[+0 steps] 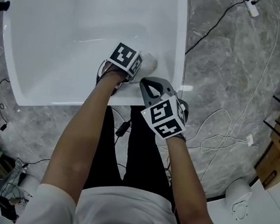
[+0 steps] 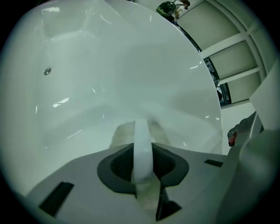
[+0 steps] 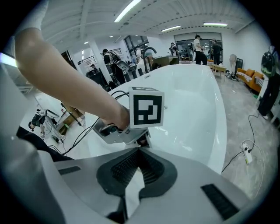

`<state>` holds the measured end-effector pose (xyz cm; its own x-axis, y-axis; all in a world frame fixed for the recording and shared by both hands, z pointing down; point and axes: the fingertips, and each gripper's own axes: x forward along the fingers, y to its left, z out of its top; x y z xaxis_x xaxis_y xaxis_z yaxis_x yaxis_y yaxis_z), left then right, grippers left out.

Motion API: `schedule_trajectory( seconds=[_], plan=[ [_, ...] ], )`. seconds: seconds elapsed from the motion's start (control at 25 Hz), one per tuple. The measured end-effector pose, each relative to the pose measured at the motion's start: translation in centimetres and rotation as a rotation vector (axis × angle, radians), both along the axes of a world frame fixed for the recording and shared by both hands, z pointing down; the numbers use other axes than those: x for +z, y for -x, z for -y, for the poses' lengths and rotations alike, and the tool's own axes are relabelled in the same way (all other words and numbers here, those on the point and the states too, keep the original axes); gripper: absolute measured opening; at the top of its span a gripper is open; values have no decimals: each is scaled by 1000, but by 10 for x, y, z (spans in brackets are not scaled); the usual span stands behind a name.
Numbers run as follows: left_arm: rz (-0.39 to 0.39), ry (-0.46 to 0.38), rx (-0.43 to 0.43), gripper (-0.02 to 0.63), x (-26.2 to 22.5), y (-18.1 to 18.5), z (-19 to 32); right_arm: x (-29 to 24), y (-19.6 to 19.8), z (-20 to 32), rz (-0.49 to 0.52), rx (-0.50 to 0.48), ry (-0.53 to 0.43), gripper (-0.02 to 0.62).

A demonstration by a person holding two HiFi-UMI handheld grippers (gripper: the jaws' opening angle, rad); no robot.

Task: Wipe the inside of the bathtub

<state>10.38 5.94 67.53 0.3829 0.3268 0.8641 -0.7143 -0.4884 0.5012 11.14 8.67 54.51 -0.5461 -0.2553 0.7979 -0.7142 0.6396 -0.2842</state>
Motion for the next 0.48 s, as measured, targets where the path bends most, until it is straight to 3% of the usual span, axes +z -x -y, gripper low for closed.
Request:
schedule_trajectory(
  seconds=[0.48],
  plan=[
    [17,31,-13,98,13,45,9,10,35,17,-9,-33,19,9]
  ],
)
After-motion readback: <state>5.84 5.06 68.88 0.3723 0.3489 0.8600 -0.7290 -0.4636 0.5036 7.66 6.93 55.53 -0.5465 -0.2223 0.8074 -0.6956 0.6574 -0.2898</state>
